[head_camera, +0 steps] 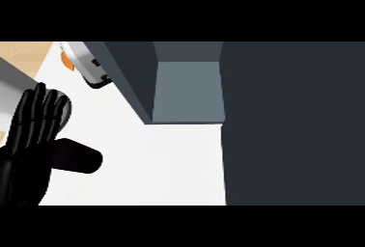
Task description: Pick up the wine, place it into the cabinet and close the cabinet
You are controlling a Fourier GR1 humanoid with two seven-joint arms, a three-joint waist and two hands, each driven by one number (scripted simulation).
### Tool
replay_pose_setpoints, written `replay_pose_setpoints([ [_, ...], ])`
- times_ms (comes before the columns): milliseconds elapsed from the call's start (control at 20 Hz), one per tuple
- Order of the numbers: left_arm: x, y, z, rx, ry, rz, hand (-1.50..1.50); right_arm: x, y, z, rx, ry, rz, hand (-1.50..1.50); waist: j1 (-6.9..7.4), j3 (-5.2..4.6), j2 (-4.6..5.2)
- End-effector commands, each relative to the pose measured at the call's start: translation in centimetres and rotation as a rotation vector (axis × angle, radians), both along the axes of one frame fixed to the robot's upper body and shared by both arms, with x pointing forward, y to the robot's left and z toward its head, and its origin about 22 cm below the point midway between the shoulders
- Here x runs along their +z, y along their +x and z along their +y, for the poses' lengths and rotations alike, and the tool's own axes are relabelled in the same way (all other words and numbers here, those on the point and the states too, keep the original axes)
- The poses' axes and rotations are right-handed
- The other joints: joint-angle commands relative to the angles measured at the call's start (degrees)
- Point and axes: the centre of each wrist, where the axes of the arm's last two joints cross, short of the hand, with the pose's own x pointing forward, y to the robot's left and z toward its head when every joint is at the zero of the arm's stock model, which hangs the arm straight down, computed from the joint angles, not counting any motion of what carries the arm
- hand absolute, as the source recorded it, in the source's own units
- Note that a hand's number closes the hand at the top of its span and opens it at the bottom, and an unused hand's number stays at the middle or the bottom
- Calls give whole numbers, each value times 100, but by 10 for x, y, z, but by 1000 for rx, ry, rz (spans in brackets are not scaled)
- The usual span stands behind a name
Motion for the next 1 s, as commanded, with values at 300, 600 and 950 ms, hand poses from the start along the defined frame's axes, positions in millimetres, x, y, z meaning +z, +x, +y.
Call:
replay_pose_setpoints([
  [300, -33, -23, 0, -679, -127, 139, -150, -20, -21, 1, 205, 23, 175, -150, 20, -50, -152],
  [600, -18, -48, 50, -809, -162, 194, -150, 11, -52, -9, 258, 15, 221, -150, 36, -32, -193],
  [950, 29, -75, 88, -824, -160, 179, -150, 38, -80, -2, 271, 21, 204, -150, 64, -27, -188],
])
